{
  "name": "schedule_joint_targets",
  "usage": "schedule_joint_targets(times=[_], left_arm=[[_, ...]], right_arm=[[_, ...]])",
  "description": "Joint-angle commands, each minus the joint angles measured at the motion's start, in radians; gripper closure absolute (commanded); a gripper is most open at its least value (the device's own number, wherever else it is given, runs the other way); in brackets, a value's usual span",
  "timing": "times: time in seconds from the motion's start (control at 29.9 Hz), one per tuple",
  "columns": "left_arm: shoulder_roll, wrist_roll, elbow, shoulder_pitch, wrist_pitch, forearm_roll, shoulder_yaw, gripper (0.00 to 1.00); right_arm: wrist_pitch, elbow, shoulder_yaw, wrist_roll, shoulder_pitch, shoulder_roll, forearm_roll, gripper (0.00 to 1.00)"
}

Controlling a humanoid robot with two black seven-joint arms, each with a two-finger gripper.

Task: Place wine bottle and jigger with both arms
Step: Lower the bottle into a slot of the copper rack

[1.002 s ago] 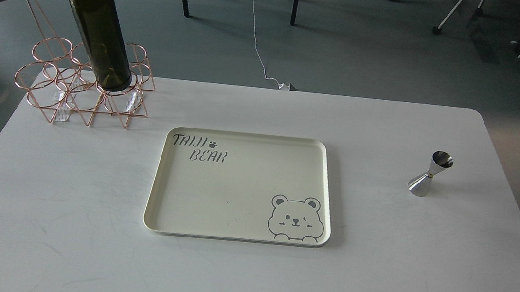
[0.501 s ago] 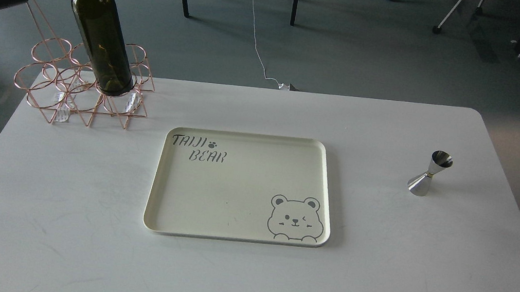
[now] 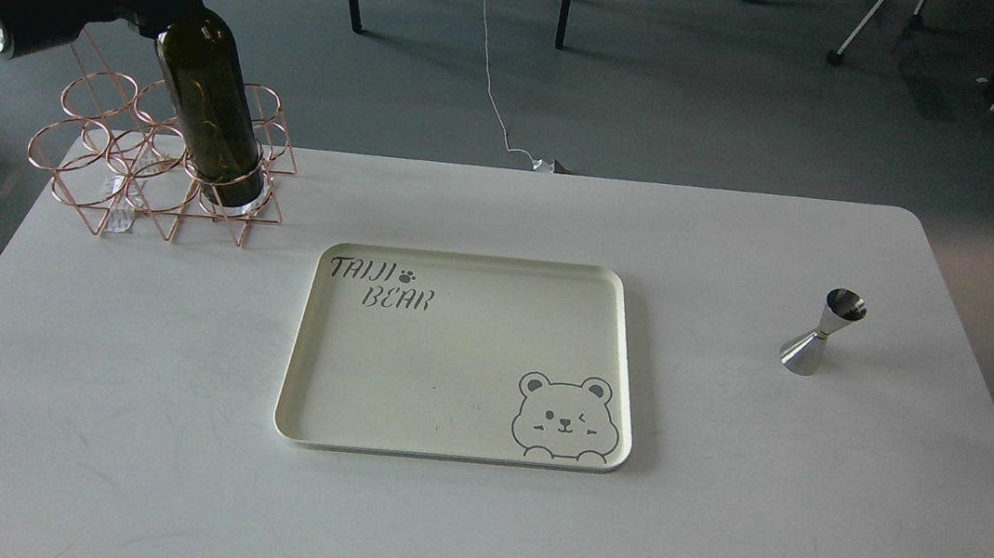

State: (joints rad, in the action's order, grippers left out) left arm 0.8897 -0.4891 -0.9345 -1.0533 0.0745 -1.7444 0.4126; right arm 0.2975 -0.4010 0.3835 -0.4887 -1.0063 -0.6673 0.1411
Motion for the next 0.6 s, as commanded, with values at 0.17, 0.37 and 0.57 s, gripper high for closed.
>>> schedule_joint_targets(times=[0.17, 0.37, 0.57], left_arm=[[-0.031, 0.0, 0.045, 0.003, -0.004, 0.014, -0.02, 0.82], [-0.031, 0.0, 0.045, 0.003, -0.004, 0.017, -0.02, 0.77], [-0.031, 0.0, 0.045, 0.012, -0.004, 0.016, -0.02, 0.68]], right_arm=[[0.0, 0.001, 0.0, 0.0, -0.002, 0.0, 0.0, 0.04], [0.0, -0.001, 0.0, 0.0, 0.0, 0.0, 0.0, 0.04], [0.0, 0.001, -0.002, 0.0, -0.002, 0.0, 0.0, 0.04]])
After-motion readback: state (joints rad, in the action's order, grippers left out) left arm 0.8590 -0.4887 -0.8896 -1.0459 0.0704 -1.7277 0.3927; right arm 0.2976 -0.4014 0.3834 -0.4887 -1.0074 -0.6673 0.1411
